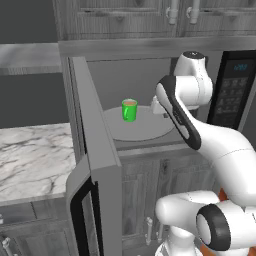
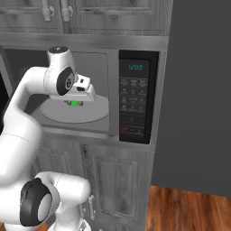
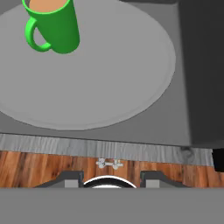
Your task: Pick the cup of tea, navigate to the dining table, and place it on the saucer.
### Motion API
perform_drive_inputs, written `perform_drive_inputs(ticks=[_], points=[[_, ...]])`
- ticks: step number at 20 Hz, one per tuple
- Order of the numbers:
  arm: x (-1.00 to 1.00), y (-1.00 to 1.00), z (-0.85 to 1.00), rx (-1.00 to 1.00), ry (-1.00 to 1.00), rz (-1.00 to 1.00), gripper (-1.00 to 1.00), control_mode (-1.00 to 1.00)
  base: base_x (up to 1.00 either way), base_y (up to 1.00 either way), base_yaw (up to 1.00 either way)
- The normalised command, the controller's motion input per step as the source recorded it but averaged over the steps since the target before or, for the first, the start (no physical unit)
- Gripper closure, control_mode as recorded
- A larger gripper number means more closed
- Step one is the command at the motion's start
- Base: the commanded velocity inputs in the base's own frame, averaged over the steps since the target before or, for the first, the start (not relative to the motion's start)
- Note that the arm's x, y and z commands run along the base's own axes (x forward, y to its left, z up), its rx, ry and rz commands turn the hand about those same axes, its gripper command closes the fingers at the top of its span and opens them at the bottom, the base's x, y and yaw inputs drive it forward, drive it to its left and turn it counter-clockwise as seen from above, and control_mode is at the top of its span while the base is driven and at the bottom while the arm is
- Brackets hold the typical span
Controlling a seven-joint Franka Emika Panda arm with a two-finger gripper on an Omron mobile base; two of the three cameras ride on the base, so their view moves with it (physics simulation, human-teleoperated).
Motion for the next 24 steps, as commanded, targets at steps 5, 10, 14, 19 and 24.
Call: perform_drive_inputs(ticks=[5,10,14,19,24], points=[[-0.11,0.13,-0.02,-0.01,0.00,0.00,-1.00,-1.00,0.00,0.00,0.00],[0.00,0.63,-0.03,-0.03,0.00,-0.06,-1.00,-1.00,0.00,0.00,0.00],[0.03,0.63,-0.05,0.00,-0.04,-0.18,-1.00,-1.00,0.00,0.00,0.00],[0.00,0.26,-0.19,0.07,-0.06,-0.21,-1.00,-1.00,0.00,0.00,0.00],[-0.01,0.10,-0.26,0.03,-0.13,-0.13,-1.00,-1.00,0.00,0.00,0.00]])
